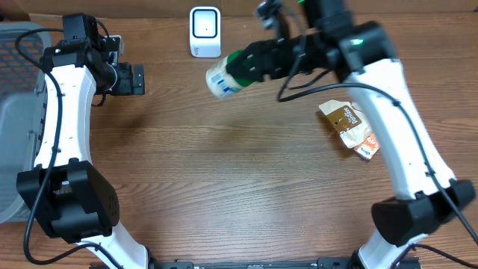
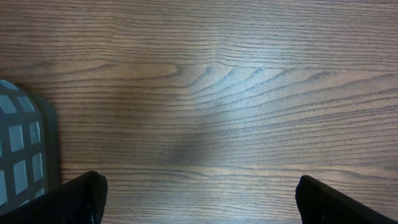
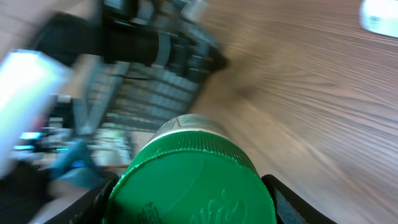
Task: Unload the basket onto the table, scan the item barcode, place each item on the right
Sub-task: 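Carry the jar with the right gripper up to the scanner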
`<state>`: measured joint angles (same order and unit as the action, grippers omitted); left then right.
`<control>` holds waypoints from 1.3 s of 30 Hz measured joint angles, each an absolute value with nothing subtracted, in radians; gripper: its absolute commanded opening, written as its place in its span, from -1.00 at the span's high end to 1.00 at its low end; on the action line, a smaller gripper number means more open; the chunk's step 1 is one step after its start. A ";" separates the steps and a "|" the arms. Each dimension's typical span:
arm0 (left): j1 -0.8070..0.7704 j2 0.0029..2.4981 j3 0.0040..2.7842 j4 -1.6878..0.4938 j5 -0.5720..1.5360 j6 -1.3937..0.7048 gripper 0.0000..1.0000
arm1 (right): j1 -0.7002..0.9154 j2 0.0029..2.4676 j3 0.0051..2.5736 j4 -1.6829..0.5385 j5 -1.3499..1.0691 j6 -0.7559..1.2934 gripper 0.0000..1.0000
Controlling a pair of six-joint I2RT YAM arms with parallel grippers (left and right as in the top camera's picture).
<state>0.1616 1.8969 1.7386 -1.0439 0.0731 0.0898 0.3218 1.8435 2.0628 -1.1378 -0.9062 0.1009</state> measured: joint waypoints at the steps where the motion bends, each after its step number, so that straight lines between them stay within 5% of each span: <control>1: 0.162 1.897 1.739 -1.044 0.073 0.090 -0.99 | 0.300 1.839 2.063 -1.138 -0.957 0.101 0.45; 10: 0.162 1.897 1.739 -1.044 0.073 0.090 -0.99 | 0.223 1.839 2.063 -1.130 -1.036 0.101 0.45; 17: 0.162 1.897 1.739 -1.044 0.073 0.090 -0.98 | 0.333 1.847 2.062 -1.008 -0.609 0.101 0.45; 27: 0.162 1.897 1.739 -1.044 0.073 0.090 -0.99 | 0.496 2.054 2.056 -0.501 -0.030 0.065 0.46; 39: 0.162 1.897 1.739 -1.044 0.070 0.090 -0.99 | 0.492 2.348 2.046 0.042 0.113 -0.472 0.46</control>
<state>0.1616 1.8965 1.7386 -1.0443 0.0704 0.0898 0.4915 2.3482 2.0457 0.0418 0.1127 -0.4725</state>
